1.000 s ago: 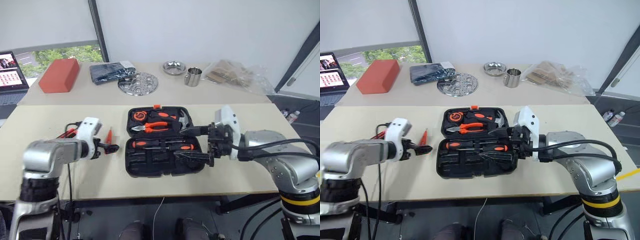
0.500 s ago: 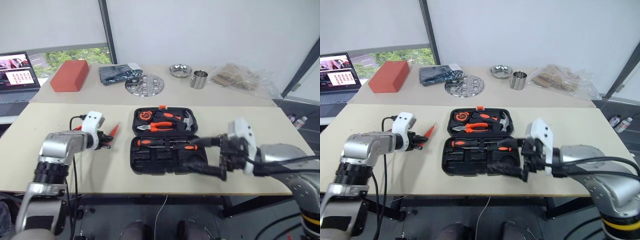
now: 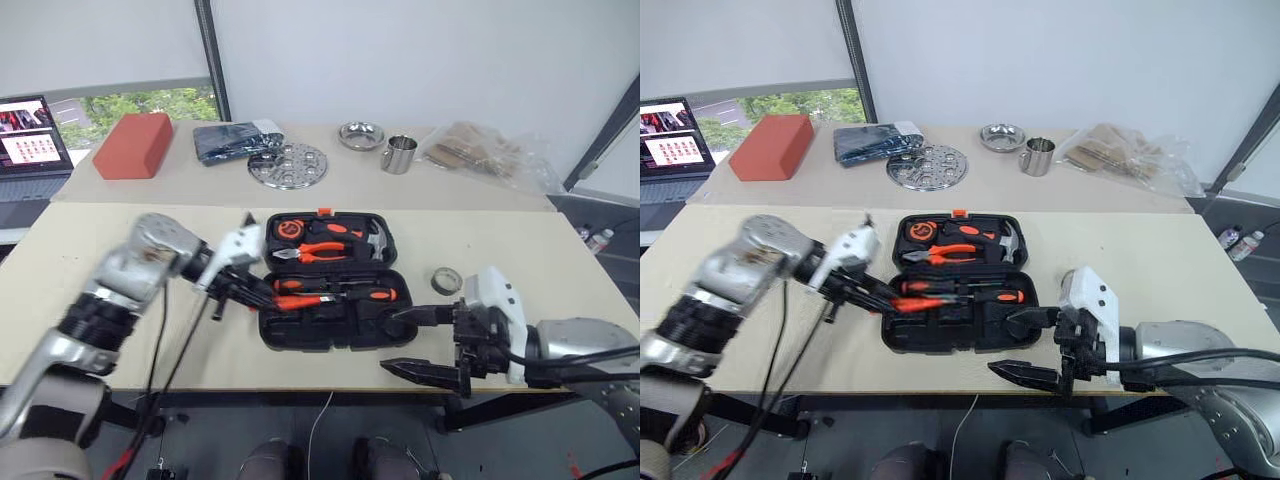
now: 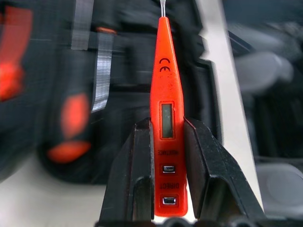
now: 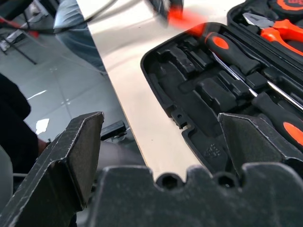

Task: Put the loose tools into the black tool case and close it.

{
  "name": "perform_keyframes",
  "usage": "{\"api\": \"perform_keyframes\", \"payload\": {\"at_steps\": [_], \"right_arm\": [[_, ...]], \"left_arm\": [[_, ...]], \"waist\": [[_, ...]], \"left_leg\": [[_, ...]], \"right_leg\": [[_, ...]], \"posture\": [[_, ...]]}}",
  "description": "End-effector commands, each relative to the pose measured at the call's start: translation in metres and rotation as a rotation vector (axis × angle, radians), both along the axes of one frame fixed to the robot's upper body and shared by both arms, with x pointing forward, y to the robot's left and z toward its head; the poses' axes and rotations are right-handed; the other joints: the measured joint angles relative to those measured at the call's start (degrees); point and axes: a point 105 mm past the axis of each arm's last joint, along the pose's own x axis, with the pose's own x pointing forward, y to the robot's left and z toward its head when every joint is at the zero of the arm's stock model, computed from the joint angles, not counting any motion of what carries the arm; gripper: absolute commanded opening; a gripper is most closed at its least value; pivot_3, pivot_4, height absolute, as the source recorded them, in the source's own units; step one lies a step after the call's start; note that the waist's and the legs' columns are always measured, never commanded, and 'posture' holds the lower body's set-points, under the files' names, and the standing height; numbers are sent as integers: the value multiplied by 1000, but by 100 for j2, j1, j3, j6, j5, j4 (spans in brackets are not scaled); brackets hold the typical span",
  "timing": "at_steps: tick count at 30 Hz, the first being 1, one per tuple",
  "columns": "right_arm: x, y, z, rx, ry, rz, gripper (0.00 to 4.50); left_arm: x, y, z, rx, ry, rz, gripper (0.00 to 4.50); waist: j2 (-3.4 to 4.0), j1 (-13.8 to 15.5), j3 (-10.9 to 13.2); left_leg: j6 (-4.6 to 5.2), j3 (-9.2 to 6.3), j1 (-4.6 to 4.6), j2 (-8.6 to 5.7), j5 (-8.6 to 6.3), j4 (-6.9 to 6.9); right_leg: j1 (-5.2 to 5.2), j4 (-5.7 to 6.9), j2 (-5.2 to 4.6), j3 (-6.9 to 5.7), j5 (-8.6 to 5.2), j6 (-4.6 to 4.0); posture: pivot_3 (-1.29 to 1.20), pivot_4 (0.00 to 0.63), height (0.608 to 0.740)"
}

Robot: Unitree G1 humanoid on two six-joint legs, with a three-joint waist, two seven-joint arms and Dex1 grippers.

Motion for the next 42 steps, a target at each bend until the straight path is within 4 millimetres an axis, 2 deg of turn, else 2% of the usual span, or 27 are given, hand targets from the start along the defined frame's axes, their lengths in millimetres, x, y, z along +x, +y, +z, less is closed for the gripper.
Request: {"api": "perform_keyframes", "payload": {"at_steps": [1,5,14,16,19,22,25,28,31,34,36,42], "right_arm": [[-4,3,11,18,-73,2,4500],[2,0,13,24,-97,-50,4500],[0,-1,12,32,-104,-69,4500],[-1,0,11,33,-103,-69,4500],[-2,1,10,35,-99,-63,4500],[-2,0,9,32,-94,-58,4500],[-1,-1,7,28,-88,-61,4500],[1,-1,6,27,-87,-60,4500],[2,2,5,31,-86,-52,4500],[3,4,5,34,-85,-48,4500],[2,6,5,46,-77,-42,4500],[-3,9,5,65,-62,-35,4500]], "left_arm": [[15,-9,-3,71,-78,-11,421],[26,-17,-13,79,-89,23,421],[32,-23,-10,47,-76,42,421],[28,-26,-7,28,-69,25,1422],[18,-28,5,-28,-43,-24,2261],[15,-23,13,-57,-49,-33,3440],[16,-17,18,-91,-48,-14,3440],[22,-23,17,-143,-75,18,2695],[36,-37,10,-215,-114,79,1670],[35,-44,-4,-231,-83,91,571],[31,-41,-18,-215,-49,99,60],[23,-19,-55,-62,-52,109,60]], "waist": [[-2,-4,1],[-2,-17,1],[-1,-14,1],[-1,-18,1],[-1,-19,1],[-1,-19,1],[-1,-29,0],[-1,-21,0],[-1,35,0],[-1,42,0],[-1,33,0],[-1,11,-7]], "left_leg": [[6,-1,-1,0,-3,5],[24,-1,-2,4,-13,18],[57,-2,-15,4,-33,55],[62,-2,-21,3,-36,64],[66,-3,-28,3,-38,71],[67,-5,-33,3,-39,74],[67,-5,-32,3,-39,74],[67,-5,-32,2,-39,75],[68,-6,-32,0,-39,81],[73,-5,-36,0,-42,86],[73,-5,-36,0,-42,85],[72,-5,-28,0,-42,85]], "right_leg": [[0,2,1,0,0,2],[0,4,0,4,1,5],[3,7,-8,6,10,8],[3,7,-9,7,11,13],[0,6,-11,7,13,18],[-2,6,-13,5,14,17],[-2,7,-12,4,14,17],[-1,7,-12,5,14,19],[4,6,-13,6,16,23],[3,4,-12,8,21,28],[2,4,-12,8,22,27],[8,5,-12,8,23,25]], "posture": [[0,150,734],[0,150,734],[0,150,734],[0,150,734],[0,150,734],[0,150,734],[0,150,734],[0,150,734],[0,150,734],[0,150,734],[0,150,734],[0,150,734]]}}
